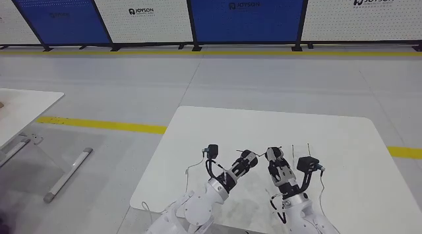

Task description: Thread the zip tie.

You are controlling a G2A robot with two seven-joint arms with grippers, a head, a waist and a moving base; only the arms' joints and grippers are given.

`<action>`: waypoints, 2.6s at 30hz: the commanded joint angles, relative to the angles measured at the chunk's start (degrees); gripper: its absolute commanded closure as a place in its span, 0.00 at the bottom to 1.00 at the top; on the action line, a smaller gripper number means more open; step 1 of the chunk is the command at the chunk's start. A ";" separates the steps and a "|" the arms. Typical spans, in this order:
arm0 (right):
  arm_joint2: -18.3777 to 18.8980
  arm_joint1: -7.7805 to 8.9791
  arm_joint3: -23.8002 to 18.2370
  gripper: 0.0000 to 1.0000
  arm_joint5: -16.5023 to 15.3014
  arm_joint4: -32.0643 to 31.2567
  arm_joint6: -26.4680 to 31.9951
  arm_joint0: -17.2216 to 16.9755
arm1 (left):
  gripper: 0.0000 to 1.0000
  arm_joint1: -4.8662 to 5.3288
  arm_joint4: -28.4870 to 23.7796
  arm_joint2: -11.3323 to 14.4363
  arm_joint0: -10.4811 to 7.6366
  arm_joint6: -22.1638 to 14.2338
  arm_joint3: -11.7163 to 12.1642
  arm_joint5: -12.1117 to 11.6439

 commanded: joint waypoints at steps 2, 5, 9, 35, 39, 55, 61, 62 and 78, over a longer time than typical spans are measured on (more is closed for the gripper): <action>0.14 -0.06 0.17 1.00 0.25 0.19 0.64 0.08 | 1.00 -0.06 0.03 -0.11 0.00 0.34 0.14 -0.01; 0.21 -0.10 0.18 1.00 0.47 -0.32 0.89 -0.05 | 1.00 -0.11 0.02 -0.16 0.04 0.37 0.28 0.04; 0.28 -0.14 0.08 0.93 0.44 -0.70 1.33 -0.16 | 1.00 -0.18 0.00 -0.14 0.06 0.30 0.41 -0.02; 1.20 -0.50 -0.62 0.78 0.13 -2.36 0.08 -1.46 | 1.00 -0.70 0.27 -0.61 -0.55 1.12 1.03 1.18; 1.71 -0.48 -0.94 0.81 -0.03 -2.40 -0.09 -1.72 | 1.00 -0.78 0.48 -0.48 -0.56 0.95 0.96 1.18; 2.12 -0.57 -1.17 1.00 -0.73 -3.30 1.84 -1.49 | 1.00 -1.05 1.39 -0.06 -0.47 0.47 0.20 1.10; 2.83 -0.53 -0.90 1.00 -1.95 -2.16 2.92 -1.32 | 1.00 -1.16 1.54 0.10 -0.58 0.28 0.20 1.25; 2.94 -0.51 -0.87 1.00 -2.03 -2.10 3.03 -1.32 | 1.00 -1.18 1.62 0.11 -0.61 0.29 0.20 1.33; 3.37 -0.53 -1.28 1.00 -1.64 -3.96 2.53 -2.03 | 0.91 -1.56 5.86 1.26 -0.74 2.35 0.80 2.76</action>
